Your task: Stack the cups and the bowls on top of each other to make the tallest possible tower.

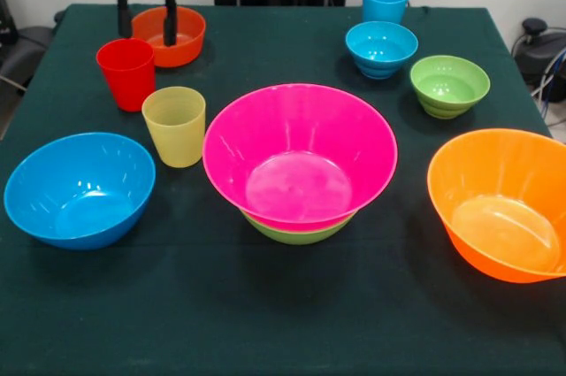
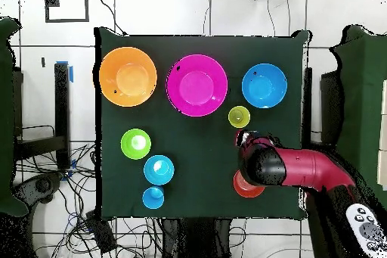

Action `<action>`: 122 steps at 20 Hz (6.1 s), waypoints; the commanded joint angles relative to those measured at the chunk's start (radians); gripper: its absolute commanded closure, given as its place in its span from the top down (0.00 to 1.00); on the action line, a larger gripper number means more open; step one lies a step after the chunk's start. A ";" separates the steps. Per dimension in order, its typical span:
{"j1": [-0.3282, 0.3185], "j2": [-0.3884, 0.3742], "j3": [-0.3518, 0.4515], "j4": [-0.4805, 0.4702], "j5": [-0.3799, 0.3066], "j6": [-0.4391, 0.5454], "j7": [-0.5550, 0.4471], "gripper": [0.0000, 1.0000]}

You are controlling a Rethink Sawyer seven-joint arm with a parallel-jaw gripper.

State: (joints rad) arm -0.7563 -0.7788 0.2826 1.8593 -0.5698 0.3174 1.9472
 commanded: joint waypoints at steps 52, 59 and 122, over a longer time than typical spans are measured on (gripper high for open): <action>-0.077 0.158 0.076 -0.022 -0.091 0.100 -0.041 1.00; -0.034 0.137 0.000 -0.012 -0.121 0.052 0.022 1.00; -0.106 0.139 0.151 0.030 -0.044 0.134 -0.124 1.00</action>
State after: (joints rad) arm -0.8743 -0.6471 0.3382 1.8695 -0.6284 0.3263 1.9472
